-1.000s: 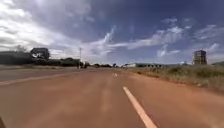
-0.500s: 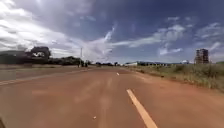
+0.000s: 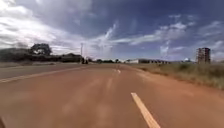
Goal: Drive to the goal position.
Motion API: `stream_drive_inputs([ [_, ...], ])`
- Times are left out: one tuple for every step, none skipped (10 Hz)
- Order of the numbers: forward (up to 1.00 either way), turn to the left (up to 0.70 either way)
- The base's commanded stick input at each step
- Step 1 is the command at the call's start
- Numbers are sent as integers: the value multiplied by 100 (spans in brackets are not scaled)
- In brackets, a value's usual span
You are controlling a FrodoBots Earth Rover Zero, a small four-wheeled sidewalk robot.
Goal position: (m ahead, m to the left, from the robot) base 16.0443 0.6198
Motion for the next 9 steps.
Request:
stream_drive_inputs([
  [100,0],
  [100,0],
  [100,0],
  [100,0],
  [100,0],
  [100,0],
  [100,0],
  [100,0],
  [100,0],
])
